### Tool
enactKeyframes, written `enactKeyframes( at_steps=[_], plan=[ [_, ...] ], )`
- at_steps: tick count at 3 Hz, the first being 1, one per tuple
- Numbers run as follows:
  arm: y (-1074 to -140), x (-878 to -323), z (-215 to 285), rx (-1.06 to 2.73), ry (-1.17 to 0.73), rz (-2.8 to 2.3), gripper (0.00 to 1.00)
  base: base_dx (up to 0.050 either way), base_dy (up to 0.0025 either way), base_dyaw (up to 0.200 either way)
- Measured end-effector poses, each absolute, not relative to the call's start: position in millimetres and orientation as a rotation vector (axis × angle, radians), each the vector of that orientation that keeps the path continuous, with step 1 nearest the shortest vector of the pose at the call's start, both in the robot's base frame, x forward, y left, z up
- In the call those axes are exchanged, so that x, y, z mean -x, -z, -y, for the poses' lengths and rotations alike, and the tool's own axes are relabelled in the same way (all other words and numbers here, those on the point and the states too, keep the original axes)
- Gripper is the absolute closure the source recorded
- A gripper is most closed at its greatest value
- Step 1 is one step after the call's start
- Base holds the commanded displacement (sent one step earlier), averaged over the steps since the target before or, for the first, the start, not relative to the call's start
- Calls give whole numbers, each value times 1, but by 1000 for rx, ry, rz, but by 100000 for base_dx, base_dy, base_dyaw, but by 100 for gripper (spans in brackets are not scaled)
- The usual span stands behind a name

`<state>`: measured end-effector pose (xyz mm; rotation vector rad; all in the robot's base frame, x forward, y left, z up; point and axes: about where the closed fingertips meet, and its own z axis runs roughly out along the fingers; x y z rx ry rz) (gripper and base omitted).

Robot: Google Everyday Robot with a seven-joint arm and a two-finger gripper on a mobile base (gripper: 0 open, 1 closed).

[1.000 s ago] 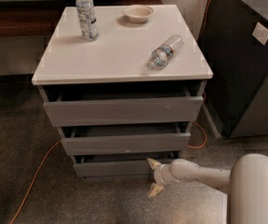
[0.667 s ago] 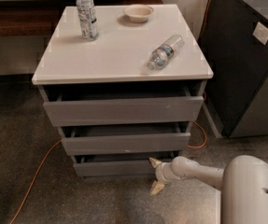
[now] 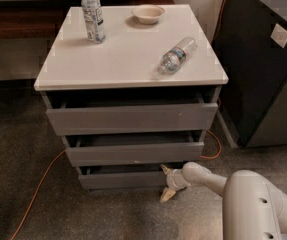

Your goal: Place water bottle into bottom drawer

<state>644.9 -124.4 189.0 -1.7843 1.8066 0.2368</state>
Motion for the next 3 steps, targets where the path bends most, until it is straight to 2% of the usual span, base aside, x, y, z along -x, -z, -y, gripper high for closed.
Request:
enactKeyframes(
  at_steps=[3],
  plan=[
    [-177,-656,117,1851,-273,-1826,68,0,0,0]
  ],
)
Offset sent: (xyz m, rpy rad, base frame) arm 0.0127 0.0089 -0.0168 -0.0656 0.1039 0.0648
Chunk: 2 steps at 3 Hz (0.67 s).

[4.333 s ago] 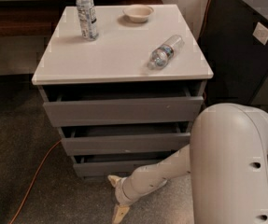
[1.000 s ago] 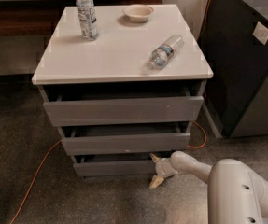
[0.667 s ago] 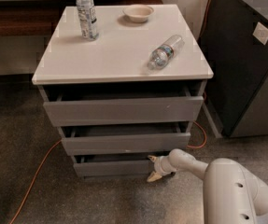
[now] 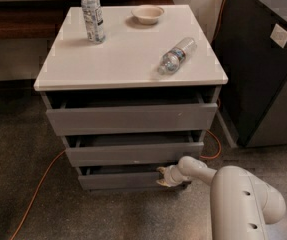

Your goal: Place water bottle into bottom drawer

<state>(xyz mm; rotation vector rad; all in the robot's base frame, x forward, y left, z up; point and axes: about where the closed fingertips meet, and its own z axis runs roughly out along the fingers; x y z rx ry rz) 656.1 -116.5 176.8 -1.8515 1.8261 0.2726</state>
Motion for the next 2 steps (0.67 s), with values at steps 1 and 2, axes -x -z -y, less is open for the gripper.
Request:
enactKeyframes(
  at_steps=[1,2],
  plan=[
    [-179,-656,116,1852,-273,-1826,98,0,0,0],
    [-180,-656,116,1852,-273,-1826,100,0,0,0]
  ],
)
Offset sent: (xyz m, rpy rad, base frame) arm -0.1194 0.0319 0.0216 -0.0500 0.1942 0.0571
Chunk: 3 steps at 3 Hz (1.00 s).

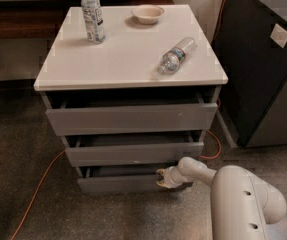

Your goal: Place water bottle into bottom drawer

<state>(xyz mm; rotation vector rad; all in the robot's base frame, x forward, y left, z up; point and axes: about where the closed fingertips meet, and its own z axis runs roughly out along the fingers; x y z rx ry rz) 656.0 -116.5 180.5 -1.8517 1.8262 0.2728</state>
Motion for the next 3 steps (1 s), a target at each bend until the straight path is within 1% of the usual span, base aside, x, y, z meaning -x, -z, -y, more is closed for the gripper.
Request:
enactKeyframes(
  at_steps=[1,2,3],
  plan=[
    [-186,-641,110,1862,-287,-1837,100,0,0,0],
    [-233,-639,94,1823,-225,-1846,100,0,0,0],
    [-236,-640,93,1817,-219,-1847,100,0,0,0]
  ],
)
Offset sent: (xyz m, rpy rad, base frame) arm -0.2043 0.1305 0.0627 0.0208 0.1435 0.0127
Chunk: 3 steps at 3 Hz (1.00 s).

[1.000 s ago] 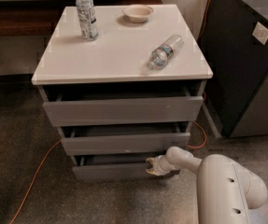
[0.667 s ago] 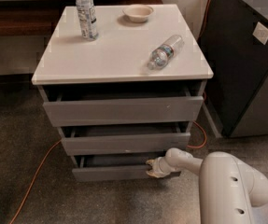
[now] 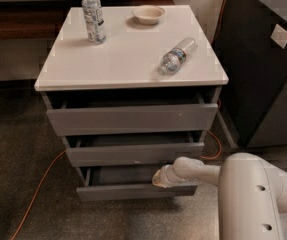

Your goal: Place water bottle into bottom drawer

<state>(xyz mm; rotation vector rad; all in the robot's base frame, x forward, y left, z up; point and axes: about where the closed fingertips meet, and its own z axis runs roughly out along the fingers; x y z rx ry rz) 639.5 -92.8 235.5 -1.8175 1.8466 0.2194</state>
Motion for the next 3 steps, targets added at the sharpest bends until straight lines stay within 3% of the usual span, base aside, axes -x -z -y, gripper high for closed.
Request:
enactKeyframes(
  at_steps=[1,3],
  plan=[
    [-235,-633,88,1826,-227,-1846,100,0,0,0],
    [-247,-580,17,1962,-195,-1798,100,0,0,0]
  ],
)
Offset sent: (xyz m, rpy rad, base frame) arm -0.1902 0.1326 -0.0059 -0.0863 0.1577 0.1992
